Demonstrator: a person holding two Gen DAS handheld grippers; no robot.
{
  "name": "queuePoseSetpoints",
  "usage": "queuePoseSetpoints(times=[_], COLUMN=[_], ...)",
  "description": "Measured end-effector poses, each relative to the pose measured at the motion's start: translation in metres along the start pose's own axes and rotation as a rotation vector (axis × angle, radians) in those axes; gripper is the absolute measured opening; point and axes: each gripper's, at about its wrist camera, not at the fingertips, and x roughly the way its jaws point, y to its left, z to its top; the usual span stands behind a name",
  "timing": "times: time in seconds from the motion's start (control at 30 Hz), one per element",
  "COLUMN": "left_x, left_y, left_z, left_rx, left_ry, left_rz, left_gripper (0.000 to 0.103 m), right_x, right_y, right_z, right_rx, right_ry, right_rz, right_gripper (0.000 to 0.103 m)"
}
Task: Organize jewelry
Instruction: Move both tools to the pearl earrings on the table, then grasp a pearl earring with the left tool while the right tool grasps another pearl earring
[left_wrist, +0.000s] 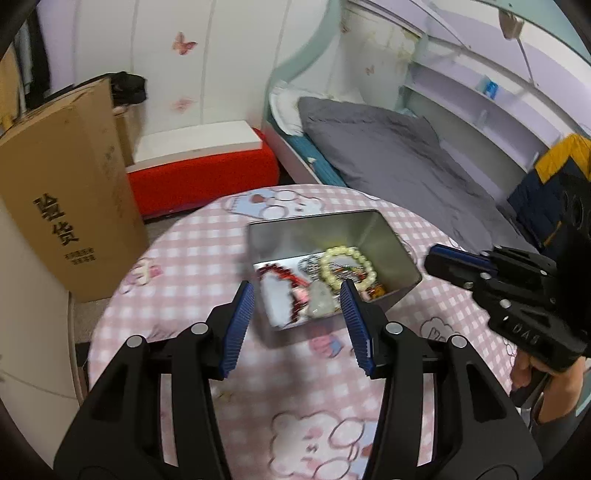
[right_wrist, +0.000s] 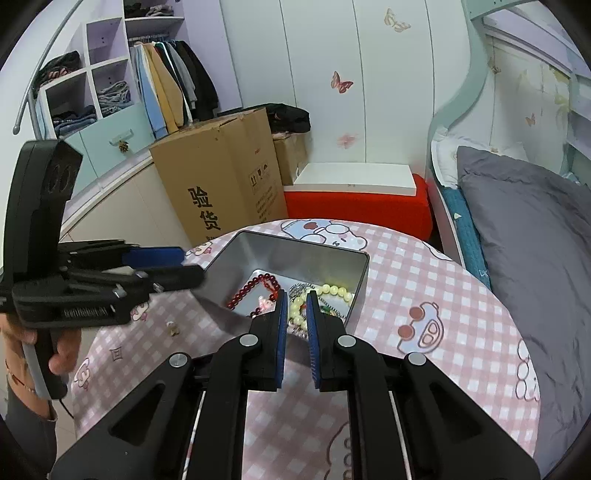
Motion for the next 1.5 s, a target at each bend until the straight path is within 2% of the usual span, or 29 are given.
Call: queuePoseSetpoints(times=[0.2, 0.33, 0.6, 0.83, 1.03, 1.13, 1.5], left_x=[-0.023, -0.019, 0.006, 0.021, 0.028, 0.027, 0.027], left_y=[0.033, 0.050, 0.059, 0.048, 0.044, 0.043, 0.043], left_z=[-0.026, -0.047, -0.081, -0.086, -0.085, -0.085, -0.086], left_rx=[-0.045, -0.089, -0.112, -0.070, -0.030, -0.029, -0.029], left_ry=[-0.021, 0.012, 0.064, 0.069, 0.060, 0.056, 0.050], left_rz=[0.080, 0.096, 0.126, 0.156, 0.183, 0.171, 0.142], left_gripper=[0.053, 0.053, 0.053, 0.052, 0.030, 0.019, 0.018], right_x=[-0.012, -0.009, 0.007, 0.021, 0.035, 0.042, 0.061], right_y=[0.010, 0.016, 0.027, 0.032, 0.032, 0.033, 0.038], right_z=[-0.015, -0.028, -0.051, -0.061, -0.065, -0.067, -0.061], right_rx=[0.007, 0.017, 0.021, 0.024, 0.023, 0.023, 0.008], right_ry=[-0.006, 0.011, 0.070, 0.104, 0.130, 0.138, 0.165], right_rz=[-0.003, -0.005, -0.029, -0.036, -0.034, -0.033, -0.035], right_gripper=[0.016, 0.020, 0.028, 0.033, 0.036, 0.038, 0.042])
